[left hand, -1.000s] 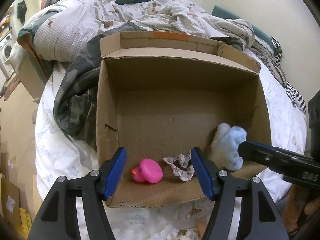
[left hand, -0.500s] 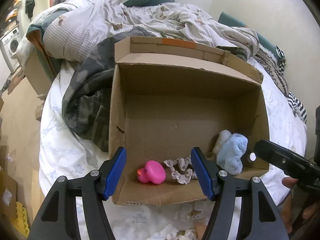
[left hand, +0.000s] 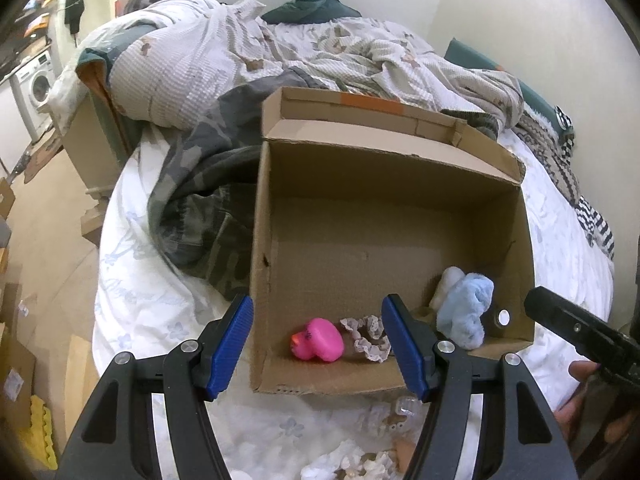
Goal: Organize soft objects
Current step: 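Open both tools to release the scrunchies into the box, then withdraw both tools from the box toward the remaining items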
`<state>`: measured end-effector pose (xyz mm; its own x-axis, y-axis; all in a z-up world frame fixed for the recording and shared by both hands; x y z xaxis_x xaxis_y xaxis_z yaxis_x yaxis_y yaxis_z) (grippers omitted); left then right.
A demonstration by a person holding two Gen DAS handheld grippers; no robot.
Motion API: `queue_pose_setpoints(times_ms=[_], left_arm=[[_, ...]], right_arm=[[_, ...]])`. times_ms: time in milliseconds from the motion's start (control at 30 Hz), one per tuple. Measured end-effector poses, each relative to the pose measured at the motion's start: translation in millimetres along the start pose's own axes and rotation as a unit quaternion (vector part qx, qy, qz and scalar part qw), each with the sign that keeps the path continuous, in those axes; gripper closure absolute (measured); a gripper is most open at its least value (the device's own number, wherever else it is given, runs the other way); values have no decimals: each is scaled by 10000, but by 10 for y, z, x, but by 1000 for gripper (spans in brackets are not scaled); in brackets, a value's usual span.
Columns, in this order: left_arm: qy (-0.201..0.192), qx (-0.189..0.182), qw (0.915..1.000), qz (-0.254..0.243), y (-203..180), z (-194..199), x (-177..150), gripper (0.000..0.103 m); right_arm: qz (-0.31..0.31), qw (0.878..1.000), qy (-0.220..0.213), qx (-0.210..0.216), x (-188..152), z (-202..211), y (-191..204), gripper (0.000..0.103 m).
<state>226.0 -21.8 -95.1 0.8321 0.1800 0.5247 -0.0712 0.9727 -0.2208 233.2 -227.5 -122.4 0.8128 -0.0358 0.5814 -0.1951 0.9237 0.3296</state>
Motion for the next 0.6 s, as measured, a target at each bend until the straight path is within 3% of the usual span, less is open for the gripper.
queue_pose_setpoints(times_ms=[600], left_arm=[[-49,194,9996,197,210,320,-237,39]], right_arm=[[101,9999,67,-85,-229,196,76,0]])
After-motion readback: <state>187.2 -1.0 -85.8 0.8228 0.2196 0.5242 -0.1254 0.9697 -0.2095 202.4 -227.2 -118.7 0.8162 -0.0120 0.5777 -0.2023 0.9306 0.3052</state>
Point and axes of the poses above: each gripper's, at about its wrist camera, not at the fingertips, and z roughly against the way its jaws point, y to its left, x to its top, the point moved 9 cm from there along -z, roughly the way its jaws point, and after that the axes turned 8 degrees about z, right-handed, at the moved point
